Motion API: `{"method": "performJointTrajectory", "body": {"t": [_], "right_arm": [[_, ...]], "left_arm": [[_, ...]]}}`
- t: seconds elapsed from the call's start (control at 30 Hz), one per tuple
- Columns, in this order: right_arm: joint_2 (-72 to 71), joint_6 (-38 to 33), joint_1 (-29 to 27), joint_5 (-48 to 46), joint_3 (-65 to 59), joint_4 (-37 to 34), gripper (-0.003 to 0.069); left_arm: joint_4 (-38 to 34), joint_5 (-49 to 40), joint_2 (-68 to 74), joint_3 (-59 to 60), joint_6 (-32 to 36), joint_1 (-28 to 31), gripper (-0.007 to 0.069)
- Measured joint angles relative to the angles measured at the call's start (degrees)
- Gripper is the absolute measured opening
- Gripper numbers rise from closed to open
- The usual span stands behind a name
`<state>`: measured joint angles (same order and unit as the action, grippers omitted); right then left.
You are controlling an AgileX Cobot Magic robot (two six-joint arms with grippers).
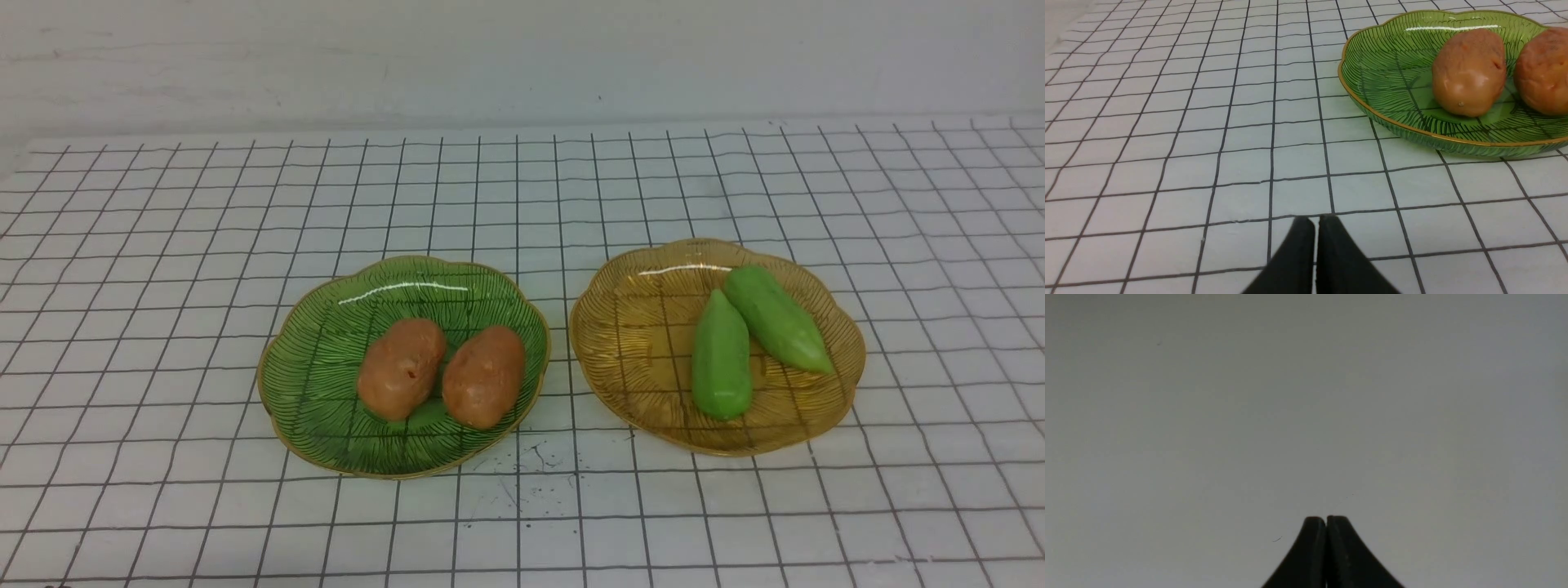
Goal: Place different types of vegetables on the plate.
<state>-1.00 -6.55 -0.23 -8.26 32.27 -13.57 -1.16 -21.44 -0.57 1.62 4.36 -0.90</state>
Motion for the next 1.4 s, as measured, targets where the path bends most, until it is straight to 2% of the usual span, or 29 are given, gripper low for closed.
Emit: {"method": "performJointTrajectory", "body": {"t": [0.7, 0.9, 1.2, 1.4], "right_arm": [[0.0, -0.1, 0.0, 0.0, 0.0, 0.2, -0.0014], [0.0, -1.7, 0.0, -6.7, -1.1, 4.0, -0.0014], [0.0, -1.8, 0.0, -10.7, -14.0, 13.6, -0.0014], [0.0, -1.5, 0.0, -11.1, -25.5, 16.2, -0.0014]], "left_arm": [[0.0, -0.2, 0.0, 0.0, 0.0, 0.0, -0.0007], [0.0, -0.2, 0.0, 0.0, 0.0, 0.0, -0.0007], [0.0, -0.2, 0.0, 0.0, 0.0, 0.0, -0.0007], [0.0, -0.3, 0.0, 0.0, 0.0, 0.0, -0.0007]]}}
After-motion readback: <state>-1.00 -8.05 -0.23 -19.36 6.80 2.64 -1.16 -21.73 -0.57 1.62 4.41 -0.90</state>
